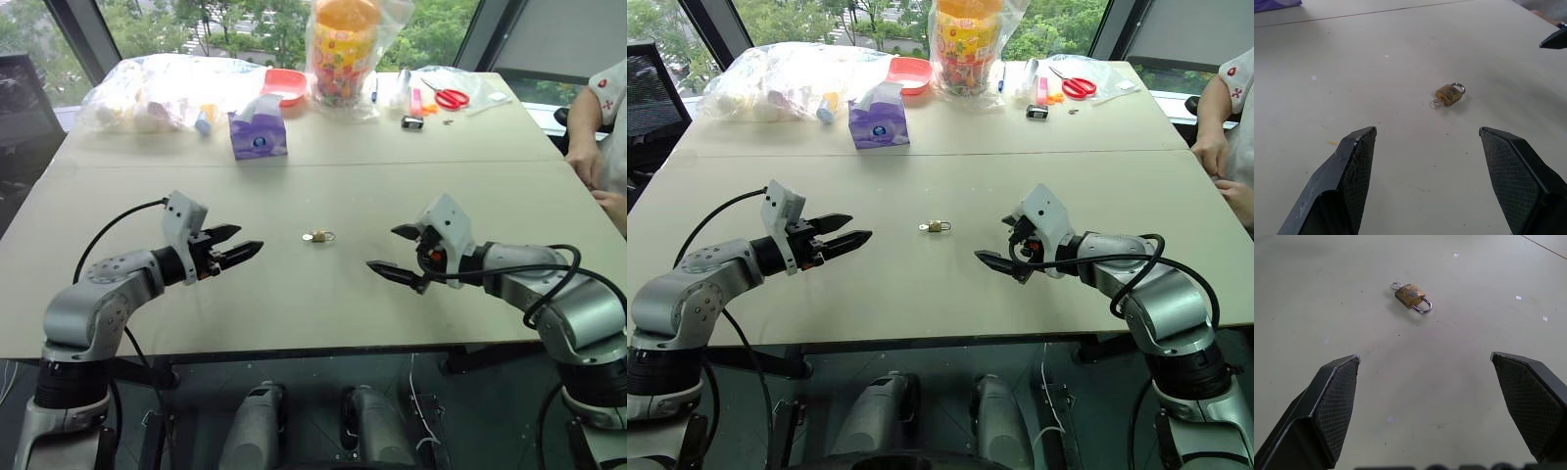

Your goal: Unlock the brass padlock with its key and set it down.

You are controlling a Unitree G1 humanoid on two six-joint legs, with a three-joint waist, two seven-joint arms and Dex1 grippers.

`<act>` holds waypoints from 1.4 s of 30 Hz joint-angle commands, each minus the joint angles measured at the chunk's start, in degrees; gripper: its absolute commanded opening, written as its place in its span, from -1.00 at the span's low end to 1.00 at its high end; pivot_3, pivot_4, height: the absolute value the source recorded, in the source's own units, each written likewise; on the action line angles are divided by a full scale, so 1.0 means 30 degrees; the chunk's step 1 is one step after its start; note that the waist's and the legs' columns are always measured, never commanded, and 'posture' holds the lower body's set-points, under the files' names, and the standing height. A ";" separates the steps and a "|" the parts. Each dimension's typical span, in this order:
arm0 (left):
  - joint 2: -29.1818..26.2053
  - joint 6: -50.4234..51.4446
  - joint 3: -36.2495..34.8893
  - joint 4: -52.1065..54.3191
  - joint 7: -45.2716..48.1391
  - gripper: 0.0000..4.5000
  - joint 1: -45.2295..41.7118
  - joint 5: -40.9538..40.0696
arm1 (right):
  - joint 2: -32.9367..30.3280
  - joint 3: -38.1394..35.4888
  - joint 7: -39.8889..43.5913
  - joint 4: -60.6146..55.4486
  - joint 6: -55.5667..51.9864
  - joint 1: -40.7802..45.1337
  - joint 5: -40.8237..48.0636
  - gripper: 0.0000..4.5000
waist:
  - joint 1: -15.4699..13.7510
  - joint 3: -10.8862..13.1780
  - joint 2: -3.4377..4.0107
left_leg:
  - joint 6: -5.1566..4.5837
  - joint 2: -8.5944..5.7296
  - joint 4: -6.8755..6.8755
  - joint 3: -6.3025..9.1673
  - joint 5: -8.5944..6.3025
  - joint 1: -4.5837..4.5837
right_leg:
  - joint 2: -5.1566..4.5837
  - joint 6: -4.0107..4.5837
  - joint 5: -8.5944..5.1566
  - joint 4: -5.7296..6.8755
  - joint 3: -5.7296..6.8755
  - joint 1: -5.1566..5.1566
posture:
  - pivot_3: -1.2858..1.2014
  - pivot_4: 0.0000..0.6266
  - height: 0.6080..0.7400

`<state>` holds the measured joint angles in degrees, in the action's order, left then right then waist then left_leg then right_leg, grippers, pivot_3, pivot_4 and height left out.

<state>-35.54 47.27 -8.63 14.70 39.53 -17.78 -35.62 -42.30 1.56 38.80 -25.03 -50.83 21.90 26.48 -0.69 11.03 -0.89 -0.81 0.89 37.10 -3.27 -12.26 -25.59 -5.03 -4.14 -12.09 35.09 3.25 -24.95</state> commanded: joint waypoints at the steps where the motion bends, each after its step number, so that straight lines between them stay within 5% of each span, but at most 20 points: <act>1: -0.0699 -0.0541 0.0024 0.0016 0.0649 0.55 -0.0518 0.0239 | 0.0053 -0.0192 -0.0316 0.0058 0.0524 0.0838 -0.0476 1.00 | -0.0002 0.0000 0.0000 | 0.0000 0.0000 0.0001 0.0000 0.0000 0.0000 | 0.0000 0.0001 0.0000 0.0000 0.0000 -0.0001 | 0.03 -0.52 1.00; 9: -0.5137 -0.2139 0.2914 -0.1992 0.6967 0.55 -0.1974 0.1630 | 0.2818 0.5069 0.2170 0.6478 0.3526 0.6384 -0.3298 1.00 | 0.0459 0.0008 0.0015 | -0.0003 0.0013 -0.0022 -0.0058 0.0003 -0.0010 | 0.0009 0.0029 0.0018 0.0009 0.0001 -0.0064 | 0.03 -0.52 1.00; 16: -0.4914 -0.2404 0.2561 -0.1549 0.6718 0.55 -0.2011 0.1815 | 0.5500 0.8057 0.5274 1.4878 0.7584 1.0683 -0.6195 1.00 | 0.0472 0.0009 0.0014 | -0.0029 -0.0007 0.0009 -0.0092 0.0006 -0.0157 | 0.0052 -0.0010 0.0019 0.0027 0.0007 -0.0153 | 0.03 -0.52 1.00; 28: -0.3809 -0.1846 0.1161 0.1112 0.4310 0.55 0.0821 0.1228 | 0.7944 0.8633 0.7739 2.3176 1.2002 1.3259 -0.9505 1.00 | 0.0547 0.0007 0.0011 | -0.0014 0.0015 0.0028 -0.0097 0.0016 -0.0088 | 0.0091 -0.0072 0.0048 0.0128 -0.0008 -0.0136 | 0.03 -0.52 1.00; 31: -0.3612 -0.1714 0.1058 0.1278 0.3955 0.57 0.0895 0.1119 | 0.8656 0.8302 0.7673 2.4540 1.2743 1.3700 -0.9811 0.61 | 0.0578 0.0007 0.0011 | 0.0004 0.0021 0.0020 -0.0096 0.0024 0.0034 | 0.0098 -0.0040 0.0031 0.0148 -0.0009 -0.0047 | 0.03 -0.52 1.00; 37: -0.3382 -0.1925 0.1363 0.0779 0.3747 0.57 0.0568 0.1304 | 0.9471 0.7902 0.7540 2.5895 1.3700 1.4074 -1.0420 -0.69 | 0.0606 0.0006 0.0011 | 0.0044 0.0029 0.0023 -0.0077 0.0045 0.0091 | 0.0101 0.0002 0.0021 0.0186 -0.0014 -0.0012 | 0.03 -0.52 1.00; 42: -0.2062 -0.2538 0.1197 -0.1799 0.3238 0.57 -0.1144 0.1428 | 0.8802 0.7126 0.6334 2.4410 1.4493 1.3719 -1.0783 -0.69 | 0.0472 0.0006 0.0013 | 0.0070 0.0026 0.0027 -0.0070 0.0062 0.0080 | 0.0097 0.0003 0.0020 0.0237 -0.0015 -0.0040 | 0.03 -0.52 1.00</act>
<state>-41.85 40.94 -3.57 10.46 49.62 -19.80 -31.55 -14.78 24.99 59.24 50.82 -8.80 62.78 -5.43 0.73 11.05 -0.85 -0.59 0.95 37.18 -3.48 -12.07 -25.36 -4.76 -4.14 -12.03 35.83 3.20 -25.08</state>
